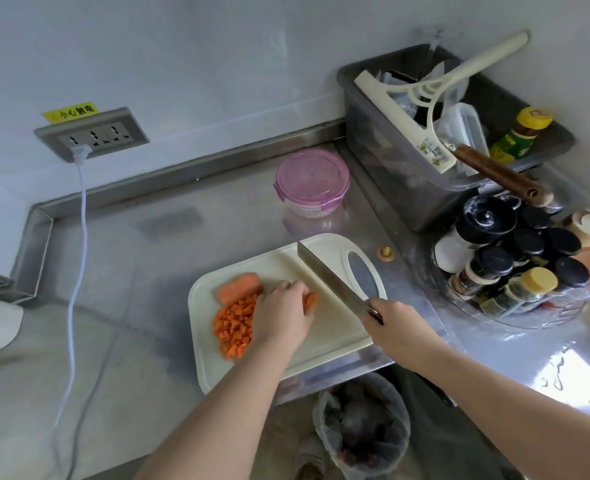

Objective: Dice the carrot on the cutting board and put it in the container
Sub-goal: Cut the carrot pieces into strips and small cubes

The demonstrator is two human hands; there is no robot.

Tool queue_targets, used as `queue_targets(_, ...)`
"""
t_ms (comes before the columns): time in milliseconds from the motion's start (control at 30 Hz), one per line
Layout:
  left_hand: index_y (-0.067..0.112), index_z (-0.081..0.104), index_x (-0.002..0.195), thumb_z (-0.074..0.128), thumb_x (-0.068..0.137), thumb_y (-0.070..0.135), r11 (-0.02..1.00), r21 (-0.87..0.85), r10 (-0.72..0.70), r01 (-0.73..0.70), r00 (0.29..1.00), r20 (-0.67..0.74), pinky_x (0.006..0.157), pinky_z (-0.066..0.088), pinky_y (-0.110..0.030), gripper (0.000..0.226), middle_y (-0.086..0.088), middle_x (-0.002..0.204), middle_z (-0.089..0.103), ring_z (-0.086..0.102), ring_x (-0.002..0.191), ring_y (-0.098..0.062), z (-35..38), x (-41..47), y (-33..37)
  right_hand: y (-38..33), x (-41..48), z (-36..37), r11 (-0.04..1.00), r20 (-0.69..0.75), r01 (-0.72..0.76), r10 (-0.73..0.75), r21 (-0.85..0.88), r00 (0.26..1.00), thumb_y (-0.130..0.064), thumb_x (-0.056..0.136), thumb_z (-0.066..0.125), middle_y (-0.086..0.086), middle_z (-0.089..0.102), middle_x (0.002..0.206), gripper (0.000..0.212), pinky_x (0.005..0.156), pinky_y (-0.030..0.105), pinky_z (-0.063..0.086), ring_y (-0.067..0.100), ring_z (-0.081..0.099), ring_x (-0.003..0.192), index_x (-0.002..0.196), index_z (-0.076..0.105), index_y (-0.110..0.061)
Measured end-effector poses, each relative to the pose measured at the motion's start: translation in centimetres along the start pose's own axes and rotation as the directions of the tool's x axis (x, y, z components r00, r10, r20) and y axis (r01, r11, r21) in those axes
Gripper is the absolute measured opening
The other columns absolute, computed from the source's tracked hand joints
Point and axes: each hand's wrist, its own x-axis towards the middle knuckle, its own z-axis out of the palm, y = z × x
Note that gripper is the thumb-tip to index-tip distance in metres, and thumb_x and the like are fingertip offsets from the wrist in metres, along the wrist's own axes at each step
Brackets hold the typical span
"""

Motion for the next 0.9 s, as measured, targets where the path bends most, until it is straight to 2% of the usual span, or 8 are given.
queue_targets(100,0.028,0.056,0.117,0.055,0.092,0.032,0.999,0.011,-0.031,0.031,1.000,-0.005,0.093,0.042,-0.035,0.026,0.007,0.113,0.063,0.059,0.104,-0.016,0.4,-0.4,-0.1,-0.2,0.0,1.0,1.000,0.035,0.016,-0.015,-0.019,0.999,-0.024,0.100,0.040,-0.004,0.056,0.077,0.016,0.054,0.019,0.037,0.011,0.050,0.066,0.096,0.056,-0.022)
queue_targets(167,0.029,0.058,0.115,0.057,0.090,0.032,0.997,-0.008,-0.076,0.076,0.997,-0.007,0.091,0.041,-0.033,0.024,0.009,0.110,0.065,0.060,0.102,-0.014,0.7,-0.5,-0.1,-0.3,-0.2,1.4,0.999,0.059,0.031,-0.029,-0.021,0.998,-0.025,0.101,0.039,-0.005,0.057,0.081,0.019,0.054,0.018,0.039,0.009,0.052,0.068,0.108,0.057,-0.022)
queue_targets(300,0.026,0.060,0.106,0.059,0.089,0.036,0.990,-0.018,-0.143,0.142,0.988,-0.065,0.086,0.039,-0.030,0.019,0.010,0.104,0.066,0.061,0.097,-0.013,0.9,-0.8,0.4,0.0,-0.8,1.7,0.998,0.050,0.050,-0.047,-0.046,0.998,-0.027,0.101,0.038,-0.004,0.061,0.083,0.022,0.061,0.024,0.045,0.013,0.058,0.070,0.110,0.058,-0.021)
queue_targets(400,0.028,0.058,0.106,0.058,0.089,0.036,0.986,-0.039,-0.166,0.163,0.980,-0.105,0.086,0.040,-0.031,0.019,0.011,0.103,0.067,0.061,0.098,-0.012,1.0,-1.1,0.7,0.4,-1.0,1.8,0.998,0.038,0.049,-0.047,-0.048,0.998,-0.026,0.101,0.039,-0.002,0.062,0.081,0.025,0.062,0.027,0.047,0.016,0.059,0.069,0.115,0.058,-0.021)
queue_targets(567,0.031,0.057,0.109,0.057,0.086,0.041,0.976,-0.061,-0.213,0.208,0.973,-0.086,0.085,0.035,-0.032,0.025,0.012,0.099,0.067,0.060,0.098,-0.013,1.0,-1.6,1.5,0.8,-2.0,1.7,0.998,0.047,0.058,-0.057,-0.021,0.997,-0.025,0.101,0.041,-0.001,0.063,0.081,0.024,0.064,0.032,0.051,0.018,0.061,0.069,0.116,0.058,-0.019)
queue_targets(733,0.029,0.057,0.111,0.056,0.089,0.037,0.973,-0.055,-0.228,0.224,0.971,-0.074,0.088,0.036,-0.032,0.024,0.011,0.102,0.068,0.061,0.099,-0.014,0.9,-1.4,1.5,1.0,-2.5,1.6,0.999,0.048,0.045,-0.045,-0.009,0.998,-0.026,0.101,0.041,-0.001,0.062,0.077,0.023,0.059,0.031,0.049,0.018,0.058,0.062,0.116,0.058,-0.019)
queue_targets(900,0.028,0.058,0.104,0.058,0.088,0.032,0.955,-0.128,-0.271,0.266,0.962,-0.026,0.090,0.035,-0.033,0.016,0.010,0.099,0.068,0.060,0.099,-0.014,0.7,-1.5,1.7,1.3,-2.7,1.7,0.999,0.053,0.052,-0.051,-0.017,0.997,-0.025,0.101,0.040,-0.002,0.057,0.072,0.015,0.056,0.027,0.044,0.015,0.052,0.058,0.100,0.055,-0.022)
